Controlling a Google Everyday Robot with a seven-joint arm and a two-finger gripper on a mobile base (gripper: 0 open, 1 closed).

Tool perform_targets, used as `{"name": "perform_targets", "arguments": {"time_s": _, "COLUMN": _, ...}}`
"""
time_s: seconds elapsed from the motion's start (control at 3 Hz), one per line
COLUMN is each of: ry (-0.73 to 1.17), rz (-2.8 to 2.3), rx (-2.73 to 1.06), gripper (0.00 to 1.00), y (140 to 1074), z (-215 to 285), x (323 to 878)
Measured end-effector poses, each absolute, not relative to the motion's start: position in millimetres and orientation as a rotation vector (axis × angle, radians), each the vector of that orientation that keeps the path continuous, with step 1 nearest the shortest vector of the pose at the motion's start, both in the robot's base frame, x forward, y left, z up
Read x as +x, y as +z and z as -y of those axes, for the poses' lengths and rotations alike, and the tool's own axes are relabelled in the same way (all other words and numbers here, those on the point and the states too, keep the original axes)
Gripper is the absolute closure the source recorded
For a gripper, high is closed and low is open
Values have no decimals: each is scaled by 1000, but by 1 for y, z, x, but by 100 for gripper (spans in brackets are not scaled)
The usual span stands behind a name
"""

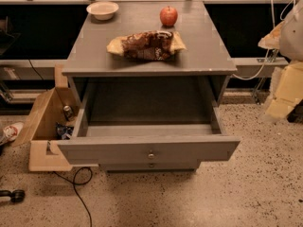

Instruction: Close top drawer

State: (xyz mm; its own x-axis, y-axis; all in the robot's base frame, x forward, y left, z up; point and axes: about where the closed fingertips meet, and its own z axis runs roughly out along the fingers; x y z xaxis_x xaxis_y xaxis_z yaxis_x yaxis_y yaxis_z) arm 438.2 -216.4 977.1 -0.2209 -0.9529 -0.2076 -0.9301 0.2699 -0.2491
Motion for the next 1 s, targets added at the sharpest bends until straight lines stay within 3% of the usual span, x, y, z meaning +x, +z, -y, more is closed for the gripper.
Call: {"name": "perform_targets", "arguments": {"time_s": 1.0, "ry": 39, "rz": -2167, "rx": -1777, "gripper": 0, "y": 913, "z": 197, "x": 433}}
